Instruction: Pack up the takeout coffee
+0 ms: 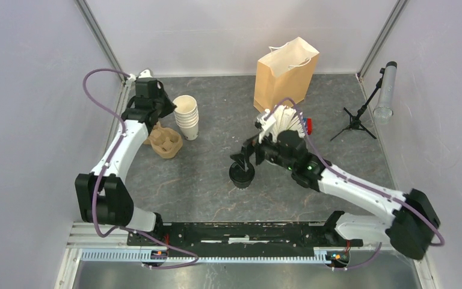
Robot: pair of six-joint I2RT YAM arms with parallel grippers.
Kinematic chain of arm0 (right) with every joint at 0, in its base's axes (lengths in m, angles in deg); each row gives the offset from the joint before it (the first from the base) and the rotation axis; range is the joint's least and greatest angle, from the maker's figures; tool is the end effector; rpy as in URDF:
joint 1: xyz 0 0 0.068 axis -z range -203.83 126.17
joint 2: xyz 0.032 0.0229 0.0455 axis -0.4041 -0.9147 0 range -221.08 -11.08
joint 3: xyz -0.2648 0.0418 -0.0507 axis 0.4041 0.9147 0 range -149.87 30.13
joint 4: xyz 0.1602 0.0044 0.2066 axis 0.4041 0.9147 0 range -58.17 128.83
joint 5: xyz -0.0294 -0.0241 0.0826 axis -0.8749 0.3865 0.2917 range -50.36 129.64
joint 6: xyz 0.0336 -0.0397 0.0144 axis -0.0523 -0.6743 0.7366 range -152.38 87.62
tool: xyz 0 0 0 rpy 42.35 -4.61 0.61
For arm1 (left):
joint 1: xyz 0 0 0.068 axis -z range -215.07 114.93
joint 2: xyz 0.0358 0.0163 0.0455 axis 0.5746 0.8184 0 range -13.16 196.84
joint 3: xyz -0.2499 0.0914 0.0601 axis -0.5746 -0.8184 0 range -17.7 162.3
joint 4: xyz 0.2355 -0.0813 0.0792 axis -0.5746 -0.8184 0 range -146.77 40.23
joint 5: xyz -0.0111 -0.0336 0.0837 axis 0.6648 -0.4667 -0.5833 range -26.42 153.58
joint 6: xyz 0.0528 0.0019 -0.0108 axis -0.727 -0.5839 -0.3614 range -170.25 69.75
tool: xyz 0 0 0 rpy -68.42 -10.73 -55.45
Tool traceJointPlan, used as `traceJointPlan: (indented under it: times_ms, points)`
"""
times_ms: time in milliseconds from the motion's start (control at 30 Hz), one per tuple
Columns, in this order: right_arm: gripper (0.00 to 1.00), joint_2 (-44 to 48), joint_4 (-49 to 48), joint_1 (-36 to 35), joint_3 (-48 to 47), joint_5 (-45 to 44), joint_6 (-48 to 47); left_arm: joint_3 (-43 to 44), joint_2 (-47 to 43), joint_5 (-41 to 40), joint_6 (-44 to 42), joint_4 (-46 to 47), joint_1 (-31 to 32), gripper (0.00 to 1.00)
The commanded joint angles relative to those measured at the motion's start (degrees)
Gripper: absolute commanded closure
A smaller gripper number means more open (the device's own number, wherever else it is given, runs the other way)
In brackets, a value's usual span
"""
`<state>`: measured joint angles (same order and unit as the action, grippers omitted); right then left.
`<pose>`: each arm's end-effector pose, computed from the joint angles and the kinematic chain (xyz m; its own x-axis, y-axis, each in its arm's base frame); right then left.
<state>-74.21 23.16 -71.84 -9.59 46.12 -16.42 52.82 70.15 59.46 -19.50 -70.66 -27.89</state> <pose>0.1678 0.1923 0.2789 -0.3869 -0.0214 -0.9219 -0.7334 0.6131 0.2936 0.3302 -0.0390 0.3193 -0.5063 -0.4501 -0.7356 -0.2251 0.8924 -0.3911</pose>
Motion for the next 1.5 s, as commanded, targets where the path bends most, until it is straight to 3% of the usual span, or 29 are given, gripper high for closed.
traceJointPlan:
  times_ms: [0, 300, 533, 967, 1467]
  points:
    - [0.03, -8.81, -9.97, 0.02, -11.47, -2.91, 3.28, -0.65, -4.36, 3.85, 3.97, 5.59, -3.10, 0.98]
    - [0.01, -32.44, -9.26, 0.06, -31.34, -5.18, 2.40, -4.65, -3.42, 16.58, 10.80, 12.71, -6.22, 0.98]
    - [0.06, -44.66, -10.89, 0.46, -41.08, -5.16, 2.95, -4.51, -2.68, 16.78, 10.58, 11.75, -6.30, 0.98]
    - [0.08, -49.72, -21.67, 4.66, -41.39, -2.17, 13.22, -4.25, -3.30, 15.37, 9.08, 9.55, -6.30, 0.98]
    - [0.09, -55.07, -23.59, 5.36, -44.79, 0.71, 18.92, -6.51, -4.14, 16.85, 10.74, 10.81, -6.30, 0.98]
